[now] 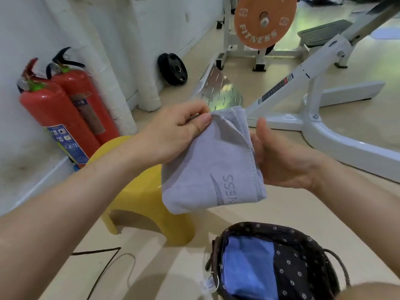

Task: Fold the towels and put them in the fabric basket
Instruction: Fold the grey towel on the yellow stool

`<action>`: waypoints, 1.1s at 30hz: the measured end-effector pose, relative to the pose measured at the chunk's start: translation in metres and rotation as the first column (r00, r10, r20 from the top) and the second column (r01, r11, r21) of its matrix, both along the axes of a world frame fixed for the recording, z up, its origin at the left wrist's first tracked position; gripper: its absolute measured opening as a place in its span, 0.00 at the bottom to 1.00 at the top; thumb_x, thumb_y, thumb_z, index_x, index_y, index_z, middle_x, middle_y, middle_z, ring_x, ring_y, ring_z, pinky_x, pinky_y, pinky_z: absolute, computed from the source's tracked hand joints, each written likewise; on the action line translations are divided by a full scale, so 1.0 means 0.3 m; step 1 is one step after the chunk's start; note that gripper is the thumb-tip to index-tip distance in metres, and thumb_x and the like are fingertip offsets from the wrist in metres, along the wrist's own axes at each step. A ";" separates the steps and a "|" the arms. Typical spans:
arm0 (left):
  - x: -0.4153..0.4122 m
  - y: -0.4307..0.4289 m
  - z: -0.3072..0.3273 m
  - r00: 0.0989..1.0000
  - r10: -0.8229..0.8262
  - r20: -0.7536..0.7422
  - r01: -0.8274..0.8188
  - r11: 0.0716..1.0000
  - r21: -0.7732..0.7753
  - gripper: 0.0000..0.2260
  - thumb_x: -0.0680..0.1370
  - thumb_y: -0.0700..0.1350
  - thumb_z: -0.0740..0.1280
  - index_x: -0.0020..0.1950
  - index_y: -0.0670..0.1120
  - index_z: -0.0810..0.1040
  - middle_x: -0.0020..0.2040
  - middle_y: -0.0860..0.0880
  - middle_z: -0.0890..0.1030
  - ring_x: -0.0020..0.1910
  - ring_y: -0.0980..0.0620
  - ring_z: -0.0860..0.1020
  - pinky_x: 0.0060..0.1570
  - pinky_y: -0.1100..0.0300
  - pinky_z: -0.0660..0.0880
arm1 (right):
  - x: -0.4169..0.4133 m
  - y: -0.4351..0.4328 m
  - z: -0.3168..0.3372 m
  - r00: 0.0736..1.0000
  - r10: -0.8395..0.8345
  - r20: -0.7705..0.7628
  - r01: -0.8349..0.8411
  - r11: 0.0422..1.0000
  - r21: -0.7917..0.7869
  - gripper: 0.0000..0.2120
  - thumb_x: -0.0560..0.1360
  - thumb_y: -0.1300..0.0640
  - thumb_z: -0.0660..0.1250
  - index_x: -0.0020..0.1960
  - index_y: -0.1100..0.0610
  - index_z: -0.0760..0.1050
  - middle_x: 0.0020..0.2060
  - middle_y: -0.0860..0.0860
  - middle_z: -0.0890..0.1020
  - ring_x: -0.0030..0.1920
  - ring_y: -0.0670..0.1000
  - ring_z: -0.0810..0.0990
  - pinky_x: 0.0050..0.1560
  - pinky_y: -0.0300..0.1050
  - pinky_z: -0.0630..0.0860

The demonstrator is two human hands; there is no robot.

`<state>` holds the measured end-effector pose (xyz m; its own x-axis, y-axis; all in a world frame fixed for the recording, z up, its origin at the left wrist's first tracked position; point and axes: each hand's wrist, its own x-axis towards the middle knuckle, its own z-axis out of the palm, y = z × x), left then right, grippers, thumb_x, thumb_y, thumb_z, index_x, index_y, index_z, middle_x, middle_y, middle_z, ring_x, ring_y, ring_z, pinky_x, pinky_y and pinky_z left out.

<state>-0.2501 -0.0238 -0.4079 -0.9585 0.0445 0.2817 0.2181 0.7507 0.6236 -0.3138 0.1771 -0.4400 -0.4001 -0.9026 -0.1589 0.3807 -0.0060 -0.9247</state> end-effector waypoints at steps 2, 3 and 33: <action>-0.045 0.035 -0.018 0.998 0.056 0.019 -0.057 0.997 0.047 0.10 0.81 0.49 0.60 0.41 0.51 0.73 0.32 0.56 0.73 0.34 0.60 0.69 0.34 0.66 0.65 | 0.006 0.038 -0.056 0.993 -0.080 -0.088 0.085 0.995 0.058 0.14 0.76 0.56 0.64 0.61 0.57 0.74 0.51 0.52 0.83 0.53 0.52 0.82 0.49 0.46 0.80; -0.063 0.055 -0.034 0.997 0.063 0.055 -0.067 0.995 0.075 0.09 0.81 0.49 0.61 0.41 0.51 0.73 0.33 0.56 0.73 0.34 0.59 0.69 0.34 0.66 0.65 | 0.000 0.053 -0.086 0.974 -0.175 -0.147 0.190 0.977 0.099 0.17 0.75 0.61 0.67 0.63 0.57 0.73 0.53 0.53 0.83 0.52 0.53 0.83 0.48 0.46 0.80; 0.189 0.498 -0.975 0.820 0.261 0.510 0.034 0.866 -0.499 0.43 0.73 0.38 0.66 0.77 0.50 0.39 0.68 0.42 0.59 0.54 0.43 0.74 0.43 0.55 0.71 | 0.272 0.295 -0.977 0.787 -0.305 -0.536 0.613 0.474 0.632 0.36 0.70 0.61 0.67 0.74 0.52 0.55 0.55 0.54 0.79 0.49 0.54 0.79 0.51 0.51 0.77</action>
<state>-0.1933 0.1256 -0.7006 -0.9452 -0.0915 -0.3133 -0.1518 0.9730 0.1741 -0.2323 0.2656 -0.7331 -0.8784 -0.1748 -0.4448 0.2391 0.6450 -0.7258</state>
